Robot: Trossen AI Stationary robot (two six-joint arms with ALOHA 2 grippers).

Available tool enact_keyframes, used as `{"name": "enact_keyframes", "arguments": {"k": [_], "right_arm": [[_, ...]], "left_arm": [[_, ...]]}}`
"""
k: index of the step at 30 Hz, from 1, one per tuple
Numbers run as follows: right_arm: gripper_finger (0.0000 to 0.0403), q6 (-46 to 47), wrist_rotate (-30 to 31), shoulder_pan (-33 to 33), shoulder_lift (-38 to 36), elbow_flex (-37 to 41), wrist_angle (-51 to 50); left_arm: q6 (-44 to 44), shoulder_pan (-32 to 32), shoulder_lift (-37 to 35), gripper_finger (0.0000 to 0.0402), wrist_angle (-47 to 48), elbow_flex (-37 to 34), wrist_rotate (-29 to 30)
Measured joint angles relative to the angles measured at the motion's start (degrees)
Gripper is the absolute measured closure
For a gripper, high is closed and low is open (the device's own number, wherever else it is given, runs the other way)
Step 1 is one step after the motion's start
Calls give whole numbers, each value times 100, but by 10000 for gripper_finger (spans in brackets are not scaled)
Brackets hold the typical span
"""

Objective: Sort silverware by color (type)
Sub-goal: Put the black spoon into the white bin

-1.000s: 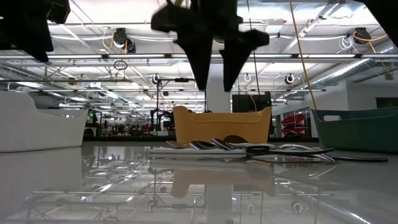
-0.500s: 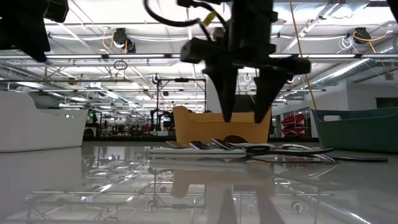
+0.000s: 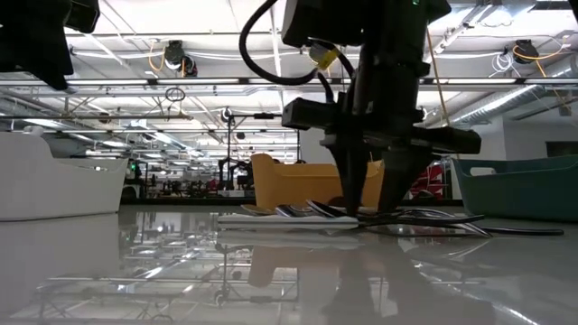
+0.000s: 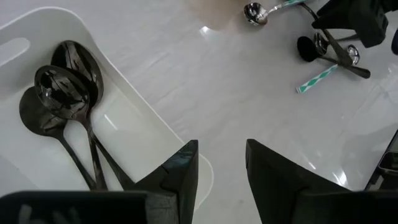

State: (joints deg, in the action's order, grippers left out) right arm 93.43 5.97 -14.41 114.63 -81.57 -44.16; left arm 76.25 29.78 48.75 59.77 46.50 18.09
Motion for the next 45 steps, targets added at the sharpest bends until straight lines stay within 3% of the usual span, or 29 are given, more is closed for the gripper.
{"name": "enact_keyframes", "arguments": {"k": [9, 15, 29, 34, 45], "right_arm": [[386, -136, -26, -27, -20, 183, 2], [385, -266, -173, -139, -209, 211, -82], [393, -436, -275, -392, -1579, 200, -146], [393, -471, 346, -405, -1937, 200, 258], [393, -578, 2082, -407, -2076, 200, 2189]], "left_arm": [[164, -2, 0, 268, 0, 0, 92], [280, -2, 0, 268, -2, 0, 104], [272, -2, 0, 268, -377, 0, 124], [-89, -2, 0, 268, -1175, 0, 231], [-921, -2, 0, 262, -3435, 0, 804]]}}
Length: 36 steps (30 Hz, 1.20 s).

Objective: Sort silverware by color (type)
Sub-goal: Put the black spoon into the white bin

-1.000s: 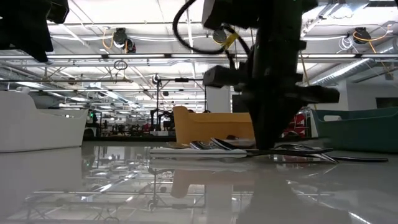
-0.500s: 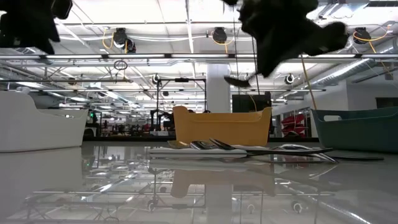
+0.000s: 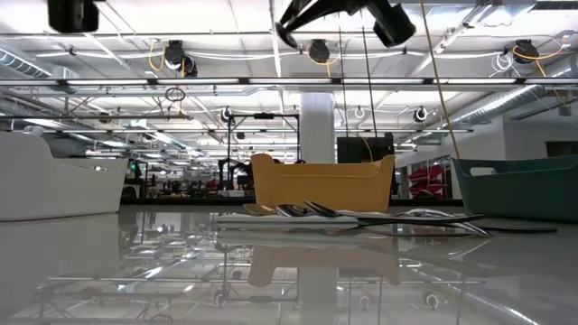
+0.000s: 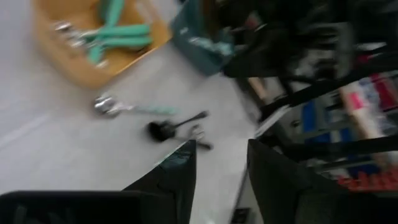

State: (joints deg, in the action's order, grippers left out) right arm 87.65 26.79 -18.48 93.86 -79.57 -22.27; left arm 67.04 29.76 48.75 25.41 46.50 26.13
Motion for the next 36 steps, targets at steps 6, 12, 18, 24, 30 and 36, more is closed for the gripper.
{"name": "enact_keyframes", "arguments": {"k": [6, 12, 18, 24, 30, 36], "right_arm": [[392, 124, 857, 11, 0, 0, 184], [392, -21, 1559, 37, 0, -2, 605], [392, -1228, 2065, 117, 0, -4, 1329], [392, -2424, 2144, 179, 0, -7, 2061], [392, -2915, 2121, 232, 0, -7, 2202], [392, -3252, 2113, 315, 0, -7, 2202]], "left_arm": [[-597, 39, 117, 176, -845, -1, 3], [-1267, 50, 635, 85, -1324, -7, 435], [-2934, 153, 1407, 70, -2671, -4, 1053], [-2906, 37, 1926, 71, -2864, -4, 1318], [-2599, -155, 2186, 73, -3119, -4, 1342], [-2891, -440, 2465, 94, -3743, 1, 1343]]}}
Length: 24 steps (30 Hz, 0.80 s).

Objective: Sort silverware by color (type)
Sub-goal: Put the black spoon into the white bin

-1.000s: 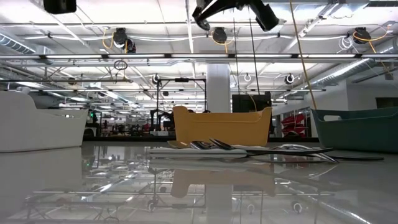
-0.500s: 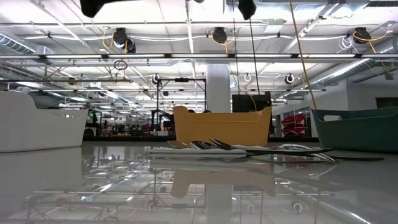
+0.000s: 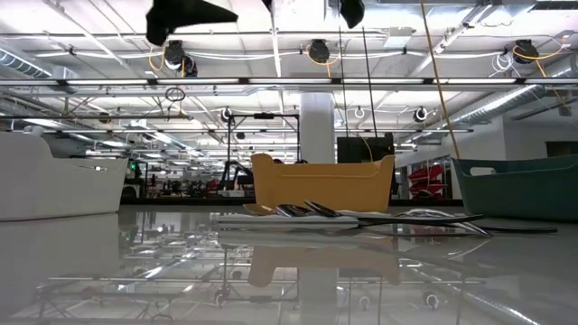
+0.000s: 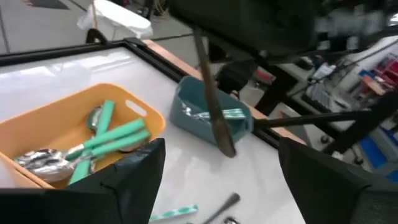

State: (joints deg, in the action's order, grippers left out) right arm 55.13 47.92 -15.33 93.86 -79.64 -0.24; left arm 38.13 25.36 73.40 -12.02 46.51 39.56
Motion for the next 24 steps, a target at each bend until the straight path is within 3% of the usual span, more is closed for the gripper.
{"name": "enact_keyframes", "arguments": {"k": [6, 15, 24], "right_arm": [[392, -100, -15, 70, 0, 0, -1], [392, -364, -17, 72, 0, 0, -1], [392, -379, -17, 74, 0, 0, -20]], "left_arm": [[-14, -254, 212, 113, -439, 1, -62], [-164, -460, 498, 137, -848, 1, -633], [-159, -559, 664, 219, -1073, 1, -806]]}}
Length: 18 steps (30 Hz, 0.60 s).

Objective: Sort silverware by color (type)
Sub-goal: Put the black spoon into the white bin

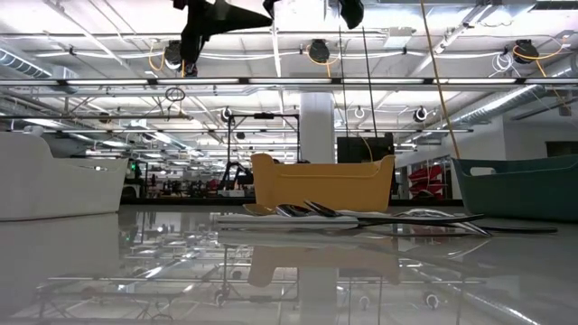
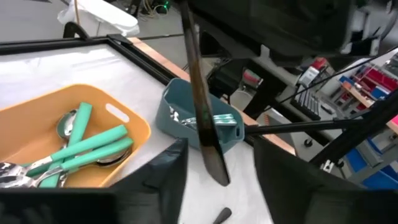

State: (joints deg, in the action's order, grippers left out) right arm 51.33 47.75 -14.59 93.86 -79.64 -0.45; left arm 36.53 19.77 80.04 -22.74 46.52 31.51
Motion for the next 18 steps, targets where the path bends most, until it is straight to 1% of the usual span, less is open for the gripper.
{"name": "enact_keyframes", "arguments": {"k": [10, 11, 13, 18], "right_arm": [[390, -34, -3, -4, 0, 0, -29], [388, -44, -4, -4, 0, 0, -36], [378, -38, -6, -9, 0, 0, -29], [335, 30, -49, -14, -15, 0, -132]], "left_arm": [[203, -31, -1, 380, 135, 0, 16], [304, -41, -1, 389, 189, 0, 23], [435, -76, -5, 393, 272, 0, 20], [672, -83, -139, 398, 679, 0, -82]]}}
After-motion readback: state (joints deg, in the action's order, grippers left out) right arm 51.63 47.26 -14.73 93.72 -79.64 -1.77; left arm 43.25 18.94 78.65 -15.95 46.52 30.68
